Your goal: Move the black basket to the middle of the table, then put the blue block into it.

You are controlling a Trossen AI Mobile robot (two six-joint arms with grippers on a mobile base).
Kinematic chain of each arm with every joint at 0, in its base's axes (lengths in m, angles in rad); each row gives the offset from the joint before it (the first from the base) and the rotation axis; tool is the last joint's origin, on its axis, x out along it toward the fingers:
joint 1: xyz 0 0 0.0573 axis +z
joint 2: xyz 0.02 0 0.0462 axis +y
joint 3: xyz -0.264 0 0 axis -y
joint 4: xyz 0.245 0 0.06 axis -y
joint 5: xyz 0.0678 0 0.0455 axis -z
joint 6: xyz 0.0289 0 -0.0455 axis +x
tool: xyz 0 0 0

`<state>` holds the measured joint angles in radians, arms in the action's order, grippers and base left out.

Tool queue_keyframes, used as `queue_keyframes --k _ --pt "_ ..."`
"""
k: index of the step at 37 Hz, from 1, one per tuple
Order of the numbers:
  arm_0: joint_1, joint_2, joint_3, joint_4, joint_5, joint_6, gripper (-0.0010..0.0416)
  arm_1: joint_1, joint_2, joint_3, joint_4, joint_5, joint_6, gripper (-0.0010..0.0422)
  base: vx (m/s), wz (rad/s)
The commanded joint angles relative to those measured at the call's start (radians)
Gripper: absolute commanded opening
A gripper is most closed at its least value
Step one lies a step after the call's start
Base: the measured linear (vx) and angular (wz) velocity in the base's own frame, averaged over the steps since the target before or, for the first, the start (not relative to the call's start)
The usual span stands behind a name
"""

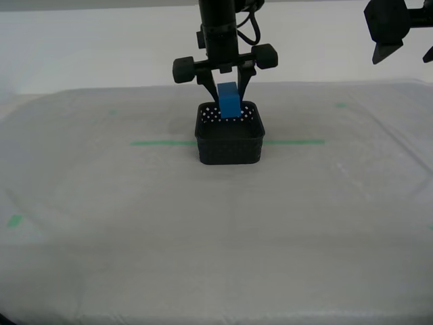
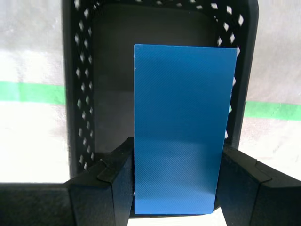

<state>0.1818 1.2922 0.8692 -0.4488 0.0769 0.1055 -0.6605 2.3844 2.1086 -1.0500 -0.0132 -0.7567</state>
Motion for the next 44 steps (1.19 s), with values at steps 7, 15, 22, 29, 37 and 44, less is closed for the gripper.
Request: queue_keyframes --k 7,15,22,29,37,44 --pt "0.001 0.0 0.001 0.001 0.003 -0.001 0.0398 -0.002 0.0 -0.005 -0.011 -0.032 -0.003 0.0 0.0 0.0" --pt "0.001 0.0 0.001 0.001 0.003 -0.001 0.0399 -0.002 0.0 -0.023 -0.011 -0.032 0.006 0.0 0.0 0.0" --pt "0.0 0.0 0.001 0.001 0.003 -0.001 0.0399 -0.002 0.0 -0.032 -0.011 -0.031 0.014 0.0035 0.0 0.0" --pt "0.0 0.0 0.001 0.001 0.003 -0.001 0.0398 -0.002 0.0 -0.032 -0.013 -0.024 0.02 0.0109 0.0 0.0" --pt "0.001 0.0 0.001 0.001 0.003 -0.001 0.0398 -0.002 0.0 -0.032 -0.013 -0.021 0.036 0.0225 0.0 0.0" --pt "0.001 0.0 0.001 0.001 0.003 -0.001 0.0399 -0.002 0.0 -0.032 -0.01 -0.021 0.071 0.0322 0.0 0.0"
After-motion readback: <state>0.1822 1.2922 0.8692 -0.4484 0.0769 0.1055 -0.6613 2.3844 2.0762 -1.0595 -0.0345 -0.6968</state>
